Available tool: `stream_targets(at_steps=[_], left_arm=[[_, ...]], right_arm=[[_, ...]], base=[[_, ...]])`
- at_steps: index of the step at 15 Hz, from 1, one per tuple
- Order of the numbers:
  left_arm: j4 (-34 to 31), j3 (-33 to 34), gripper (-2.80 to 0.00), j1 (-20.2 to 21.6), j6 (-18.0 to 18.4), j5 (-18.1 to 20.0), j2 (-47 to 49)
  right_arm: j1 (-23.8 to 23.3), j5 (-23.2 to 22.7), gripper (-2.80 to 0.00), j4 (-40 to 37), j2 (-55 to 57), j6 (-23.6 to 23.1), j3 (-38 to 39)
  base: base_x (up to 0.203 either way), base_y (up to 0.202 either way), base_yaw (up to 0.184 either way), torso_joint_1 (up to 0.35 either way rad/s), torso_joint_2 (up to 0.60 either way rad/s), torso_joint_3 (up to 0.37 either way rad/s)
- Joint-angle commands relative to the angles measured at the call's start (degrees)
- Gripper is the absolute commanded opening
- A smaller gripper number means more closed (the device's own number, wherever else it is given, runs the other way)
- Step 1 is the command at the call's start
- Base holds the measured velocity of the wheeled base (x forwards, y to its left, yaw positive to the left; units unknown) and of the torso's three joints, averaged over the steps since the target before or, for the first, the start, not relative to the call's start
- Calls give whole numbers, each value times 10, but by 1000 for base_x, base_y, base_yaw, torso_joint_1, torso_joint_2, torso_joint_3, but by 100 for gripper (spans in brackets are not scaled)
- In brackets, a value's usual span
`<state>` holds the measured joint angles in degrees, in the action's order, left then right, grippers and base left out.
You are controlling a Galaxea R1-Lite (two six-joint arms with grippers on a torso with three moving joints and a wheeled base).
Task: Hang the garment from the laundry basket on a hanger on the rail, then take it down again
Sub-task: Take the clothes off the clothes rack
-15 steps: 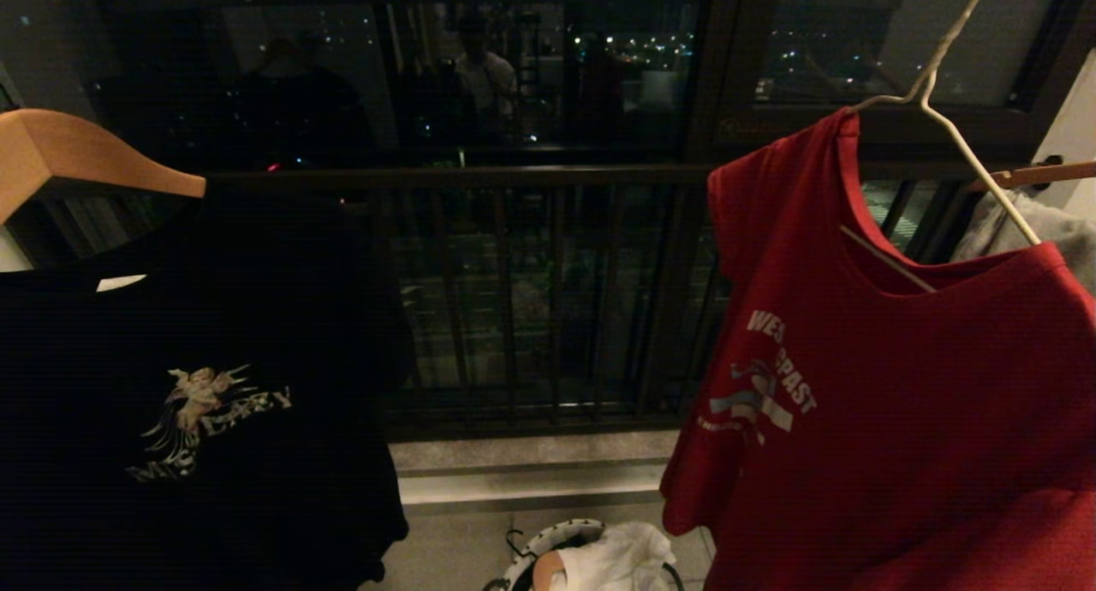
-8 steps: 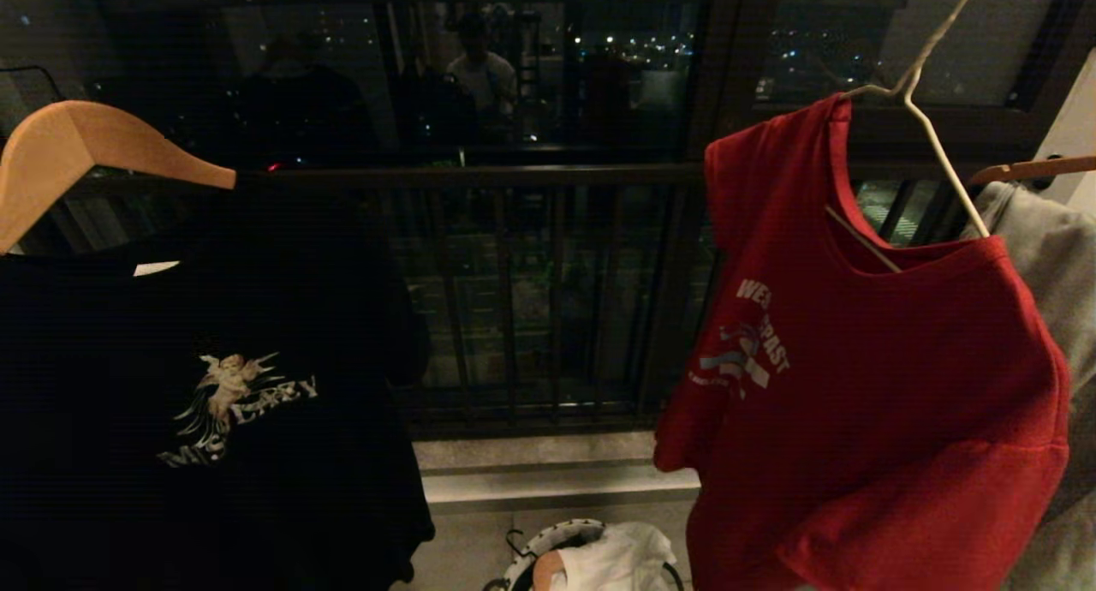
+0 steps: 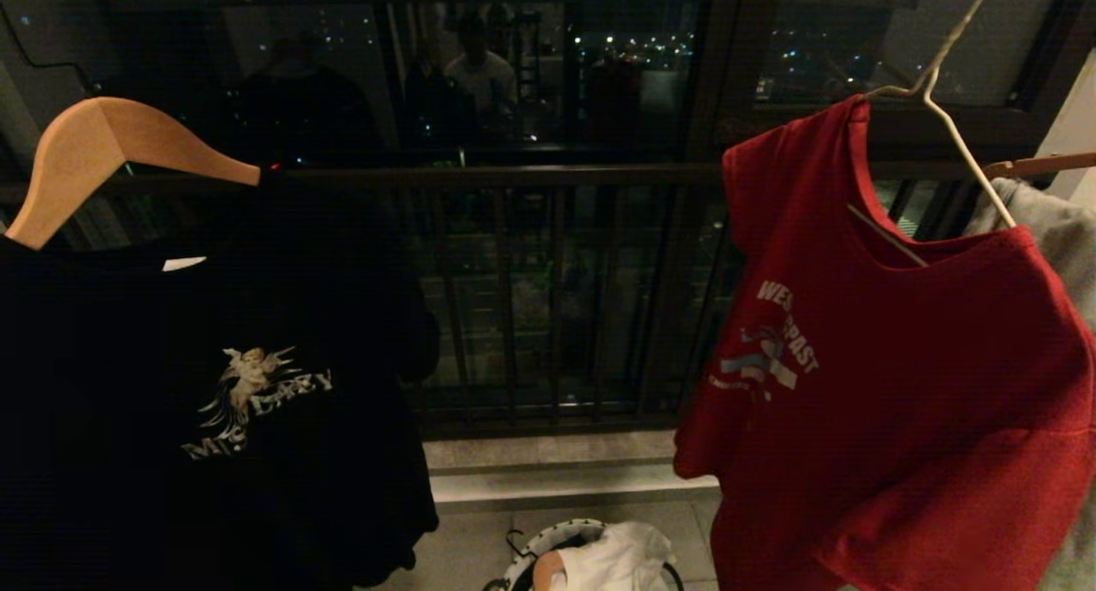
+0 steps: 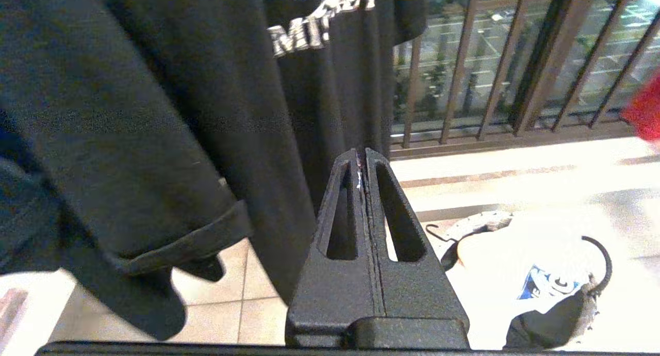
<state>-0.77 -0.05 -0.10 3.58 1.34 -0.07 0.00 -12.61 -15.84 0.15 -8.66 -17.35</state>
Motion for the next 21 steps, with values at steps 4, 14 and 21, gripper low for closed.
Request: stream_targets(at_steps=[4,14,21], left_arm=[[0,1,-280,0,-24,-3,1],[0,1,-280,0,-25,-6,1],[0,1,-280,0,-25,-6,1]], right_arm=[[0,71,-280,209,-2,-3,174],[0,100,-280,154,-2,34,173],[0,100,-280,154,-2,33,172]], base=[[0,0,0,0,0,0],[0,0,0,0,0,0],[0,0,0,0,0,0]])
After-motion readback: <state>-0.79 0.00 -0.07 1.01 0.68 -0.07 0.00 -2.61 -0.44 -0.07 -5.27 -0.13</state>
